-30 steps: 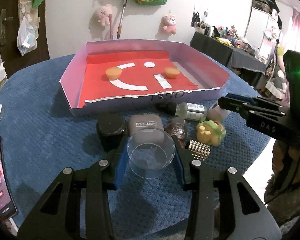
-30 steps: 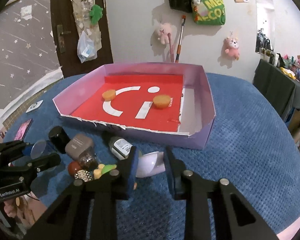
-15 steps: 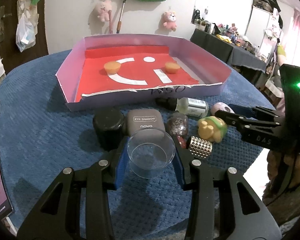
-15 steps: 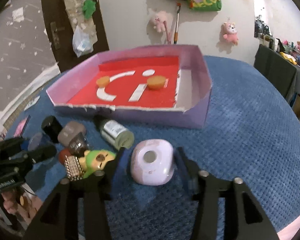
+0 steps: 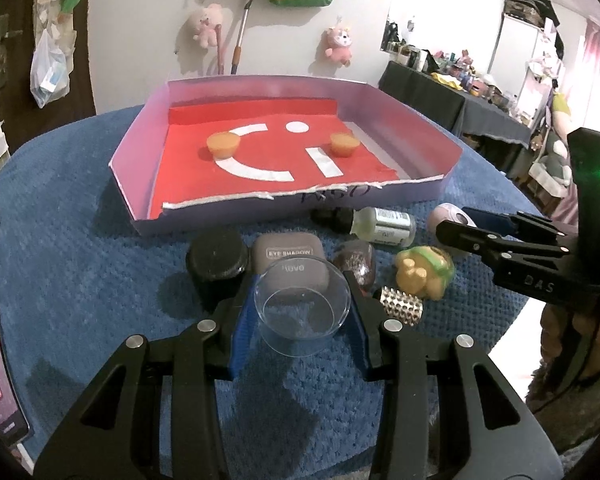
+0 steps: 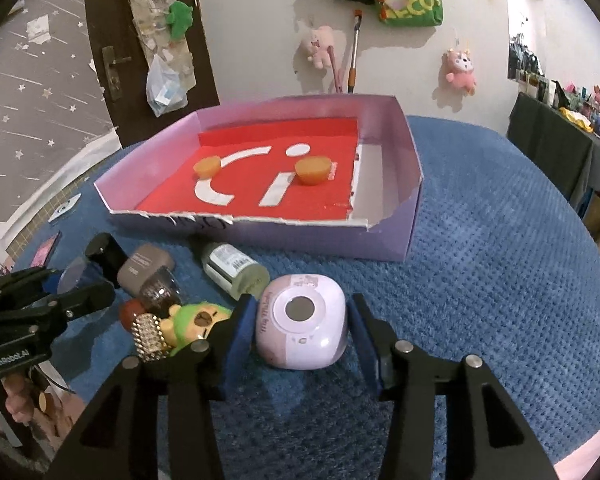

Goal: Organize rigid objects
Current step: 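Carry the clear cup and white device into the box and lower them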

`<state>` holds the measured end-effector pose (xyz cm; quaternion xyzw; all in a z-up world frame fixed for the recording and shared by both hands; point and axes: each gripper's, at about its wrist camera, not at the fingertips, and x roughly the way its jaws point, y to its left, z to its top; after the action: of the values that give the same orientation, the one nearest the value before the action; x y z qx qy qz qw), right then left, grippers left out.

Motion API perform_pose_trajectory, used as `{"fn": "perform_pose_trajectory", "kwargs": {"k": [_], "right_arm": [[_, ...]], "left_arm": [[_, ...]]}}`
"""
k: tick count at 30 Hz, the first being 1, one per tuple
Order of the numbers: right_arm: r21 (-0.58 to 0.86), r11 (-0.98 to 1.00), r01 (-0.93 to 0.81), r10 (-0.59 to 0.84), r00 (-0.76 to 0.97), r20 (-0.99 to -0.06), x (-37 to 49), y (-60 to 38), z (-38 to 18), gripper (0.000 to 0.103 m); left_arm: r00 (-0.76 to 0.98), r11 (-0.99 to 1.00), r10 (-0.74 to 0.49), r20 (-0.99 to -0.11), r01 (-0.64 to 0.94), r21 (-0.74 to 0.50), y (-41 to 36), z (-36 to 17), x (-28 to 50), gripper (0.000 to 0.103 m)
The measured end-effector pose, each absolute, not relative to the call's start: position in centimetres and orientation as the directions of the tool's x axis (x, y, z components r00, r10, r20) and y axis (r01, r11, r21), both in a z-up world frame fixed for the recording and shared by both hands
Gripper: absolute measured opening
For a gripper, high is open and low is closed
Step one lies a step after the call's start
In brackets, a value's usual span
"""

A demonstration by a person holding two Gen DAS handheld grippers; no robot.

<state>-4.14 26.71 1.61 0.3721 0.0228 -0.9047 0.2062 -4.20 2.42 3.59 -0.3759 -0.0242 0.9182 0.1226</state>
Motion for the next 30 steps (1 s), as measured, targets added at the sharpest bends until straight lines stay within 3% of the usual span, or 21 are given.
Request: {"fn": "perform_pose_trajectory", "kwargs": {"k": [30], "right_arm": [[0.070, -0.881, 0.469, -0.409, -0.676, -0.614, -6.5, 23.9, 6.5, 0.050]], "left_arm": [[-0.723, -0.965, 0.261, -0.640, -0.221, -0.144, 2.0, 6.7, -10.4, 0.038]]}}
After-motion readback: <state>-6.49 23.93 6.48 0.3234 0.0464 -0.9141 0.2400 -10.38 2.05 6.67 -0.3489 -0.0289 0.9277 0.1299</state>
